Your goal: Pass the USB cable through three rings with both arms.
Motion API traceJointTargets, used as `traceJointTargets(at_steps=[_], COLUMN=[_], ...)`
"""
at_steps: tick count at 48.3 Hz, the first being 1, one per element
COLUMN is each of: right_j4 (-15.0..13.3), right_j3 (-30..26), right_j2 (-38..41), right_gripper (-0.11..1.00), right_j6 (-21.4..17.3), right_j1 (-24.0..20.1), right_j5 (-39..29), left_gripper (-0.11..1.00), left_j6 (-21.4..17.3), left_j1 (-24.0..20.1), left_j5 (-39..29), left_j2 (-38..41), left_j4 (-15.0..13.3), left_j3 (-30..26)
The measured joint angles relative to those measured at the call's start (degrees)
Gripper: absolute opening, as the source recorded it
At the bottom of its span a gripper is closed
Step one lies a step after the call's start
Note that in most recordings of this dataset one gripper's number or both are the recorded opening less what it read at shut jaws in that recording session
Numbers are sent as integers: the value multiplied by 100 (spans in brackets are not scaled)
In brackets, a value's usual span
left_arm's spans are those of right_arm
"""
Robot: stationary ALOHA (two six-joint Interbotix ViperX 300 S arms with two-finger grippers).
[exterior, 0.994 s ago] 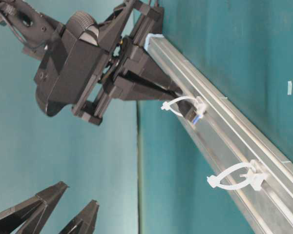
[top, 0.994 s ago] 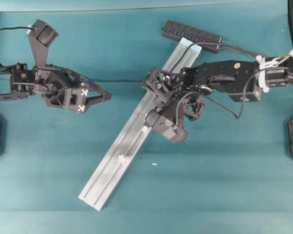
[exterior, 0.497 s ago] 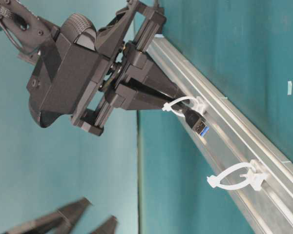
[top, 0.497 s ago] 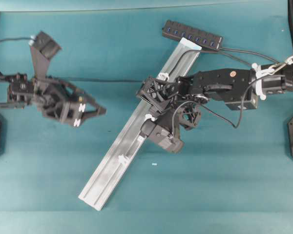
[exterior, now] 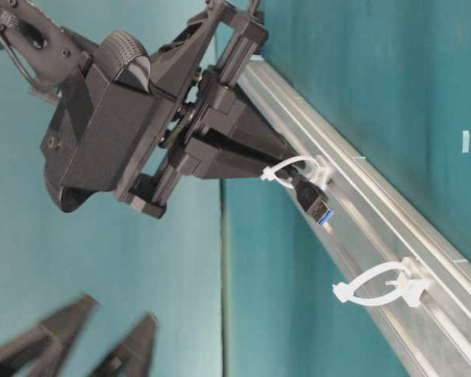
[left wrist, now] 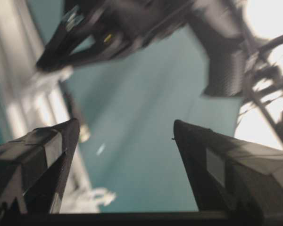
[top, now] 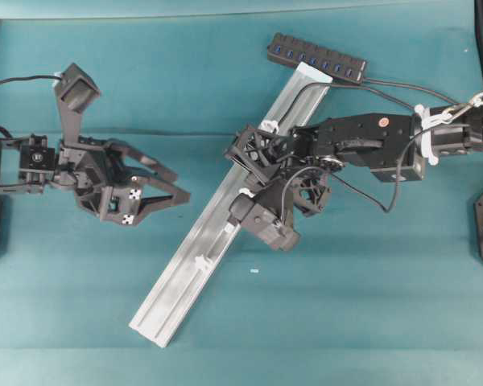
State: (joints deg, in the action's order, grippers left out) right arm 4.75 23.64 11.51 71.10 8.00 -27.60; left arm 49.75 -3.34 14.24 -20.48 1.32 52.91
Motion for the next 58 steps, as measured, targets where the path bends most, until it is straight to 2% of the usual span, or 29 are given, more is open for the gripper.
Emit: traceJointTargets(at_steps=[6, 11, 15, 21, 33, 58], right_j4=[0, 0, 0, 0, 0, 0], right_j3=[0, -9, 0, -9, 0, -9], right_j2=[0, 0, 9, 0, 0, 0], right_gripper=[7, 7, 7, 7, 7, 7], right_j6=[-9, -18, -79, -97, -105, -105], right_j1=[-9, 0, -9, 0, 9, 44], right_j5=[0, 0, 9, 9, 9, 97], left_gripper=[89, 89, 89, 89, 90, 89], left_j6=[-114, -431, -694, -888, -879, -844], left_j1=[62, 149, 237, 264, 264, 176], left_j5=[281, 316, 308, 53, -237, -123], left_j2=[272, 571, 800, 1160, 1819, 2566], left_j4=[0, 0, 0, 0, 0, 18], left_j3=[-18, -132, -308, -571, -932, -1160])
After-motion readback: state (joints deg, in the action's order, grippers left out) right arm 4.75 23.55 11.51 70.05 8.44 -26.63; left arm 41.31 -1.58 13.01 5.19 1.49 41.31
